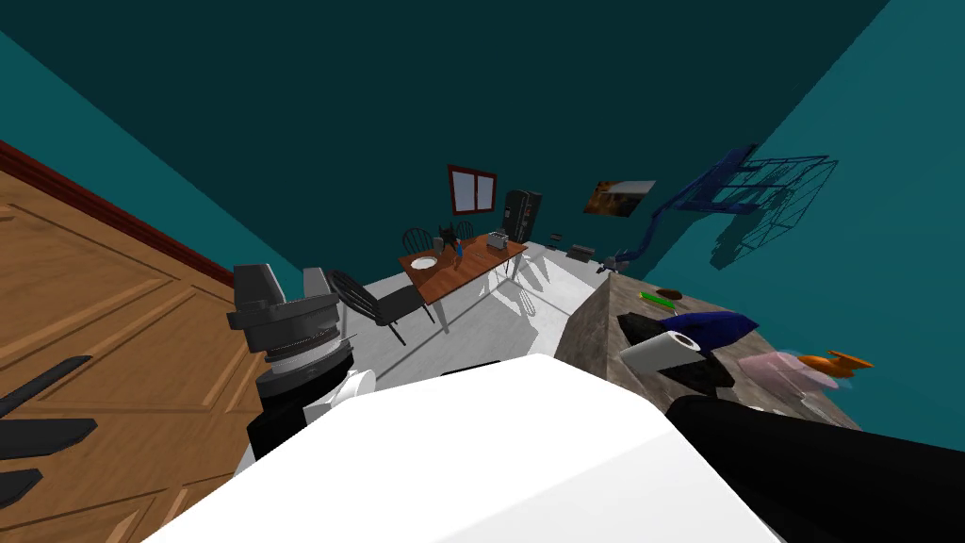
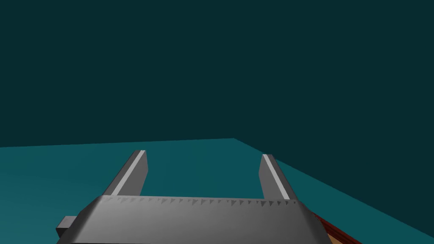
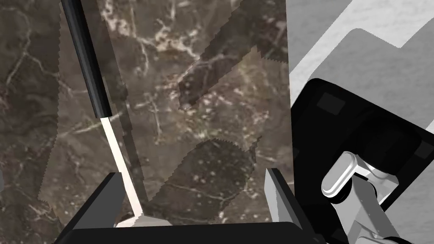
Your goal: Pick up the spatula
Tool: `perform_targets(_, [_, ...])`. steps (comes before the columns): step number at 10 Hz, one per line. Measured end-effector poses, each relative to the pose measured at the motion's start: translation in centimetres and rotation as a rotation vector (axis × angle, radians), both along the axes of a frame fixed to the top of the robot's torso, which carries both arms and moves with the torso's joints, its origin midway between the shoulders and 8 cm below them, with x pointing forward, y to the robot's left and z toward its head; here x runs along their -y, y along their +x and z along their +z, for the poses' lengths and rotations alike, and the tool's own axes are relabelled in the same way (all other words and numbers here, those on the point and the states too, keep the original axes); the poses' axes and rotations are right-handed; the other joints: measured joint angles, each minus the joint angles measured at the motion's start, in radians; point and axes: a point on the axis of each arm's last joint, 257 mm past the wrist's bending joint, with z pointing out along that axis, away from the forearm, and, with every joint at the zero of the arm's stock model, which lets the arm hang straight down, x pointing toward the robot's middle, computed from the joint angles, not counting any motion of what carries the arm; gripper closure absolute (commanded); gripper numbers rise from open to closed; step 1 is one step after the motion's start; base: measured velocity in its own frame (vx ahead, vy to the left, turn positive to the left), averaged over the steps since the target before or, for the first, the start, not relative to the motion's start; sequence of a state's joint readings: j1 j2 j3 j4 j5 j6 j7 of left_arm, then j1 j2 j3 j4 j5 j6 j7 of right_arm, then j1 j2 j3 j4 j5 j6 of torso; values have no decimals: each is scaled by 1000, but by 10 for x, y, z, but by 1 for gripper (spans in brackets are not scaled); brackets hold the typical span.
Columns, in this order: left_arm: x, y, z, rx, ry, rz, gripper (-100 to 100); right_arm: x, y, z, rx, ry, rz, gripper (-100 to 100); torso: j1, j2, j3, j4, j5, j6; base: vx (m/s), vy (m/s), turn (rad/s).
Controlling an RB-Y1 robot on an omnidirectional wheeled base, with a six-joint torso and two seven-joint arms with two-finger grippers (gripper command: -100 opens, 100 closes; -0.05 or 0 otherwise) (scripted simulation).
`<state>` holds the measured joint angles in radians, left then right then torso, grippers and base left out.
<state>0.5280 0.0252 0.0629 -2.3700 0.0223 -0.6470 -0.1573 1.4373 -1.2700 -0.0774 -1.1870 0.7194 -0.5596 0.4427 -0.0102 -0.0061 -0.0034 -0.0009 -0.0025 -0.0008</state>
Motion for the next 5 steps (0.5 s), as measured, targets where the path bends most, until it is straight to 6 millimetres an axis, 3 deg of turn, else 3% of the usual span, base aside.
perform_targets(2, [0, 0, 0, 0, 0, 0, 0, -5, 5, 0, -13, 37, 43, -100, 1, 3, 2, 1, 0, 2, 8, -134, 59])
perform_targets(4, [0, 0, 0, 0, 0, 0, 0, -18, 13, -5, -8, 85, 67, -100, 7, 7, 4, 2, 1, 2, -22, -49, 50])
perform_targets(5, [0, 0, 0, 0, 0, 0, 0, -19, 13, -5, -7, 90, 69, 0, 10, 7, 4, 2, 2, 3, -1, -7, -2])
